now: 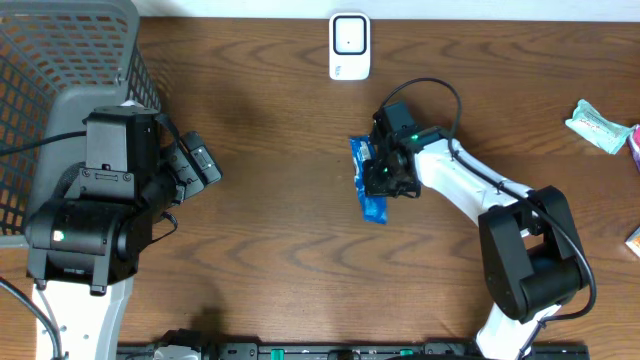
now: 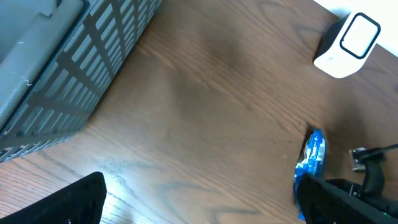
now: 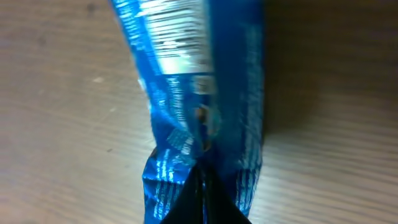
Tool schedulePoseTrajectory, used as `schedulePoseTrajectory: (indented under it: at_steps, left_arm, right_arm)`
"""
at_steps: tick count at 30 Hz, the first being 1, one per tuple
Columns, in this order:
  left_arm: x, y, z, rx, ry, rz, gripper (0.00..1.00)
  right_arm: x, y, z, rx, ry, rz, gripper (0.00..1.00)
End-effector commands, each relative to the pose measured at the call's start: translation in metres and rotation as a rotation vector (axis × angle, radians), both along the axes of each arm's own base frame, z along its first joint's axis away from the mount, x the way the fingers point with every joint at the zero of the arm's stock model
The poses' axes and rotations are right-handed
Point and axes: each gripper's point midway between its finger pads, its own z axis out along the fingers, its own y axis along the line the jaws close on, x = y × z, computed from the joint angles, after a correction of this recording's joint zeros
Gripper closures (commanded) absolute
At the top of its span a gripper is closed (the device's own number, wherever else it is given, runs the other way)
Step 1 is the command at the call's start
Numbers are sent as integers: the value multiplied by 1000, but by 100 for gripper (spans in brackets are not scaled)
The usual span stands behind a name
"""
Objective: Scan the item barcode
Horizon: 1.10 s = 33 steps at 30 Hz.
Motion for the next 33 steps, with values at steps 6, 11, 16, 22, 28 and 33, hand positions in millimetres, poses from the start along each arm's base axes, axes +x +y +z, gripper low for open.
schedulePoseTrajectory:
  at_steps: [6,11,16,22,28,33]
  left_arm:
    - [0,3,2,11,-4,10,2]
    - [0,3,2,11,-4,10,2]
    - [0,3,2,11,-4,10,2]
    - [0,3,2,11,-4,10,2]
    - [0,3,2,11,-4,10,2]
    - [0,3,2,11,-4,10,2]
  right_arm:
    - [-28,39,-2,48,32,94,99]
    - [-19,39,3,-14,-17,86,99]
    - [12,36,43,-31,-78,79,99]
    - [49,17,66,-135,-208,17,95]
    - [49,13,53,-158,-188,-12,98]
    - [46,18,24,-165,-124,-22,99]
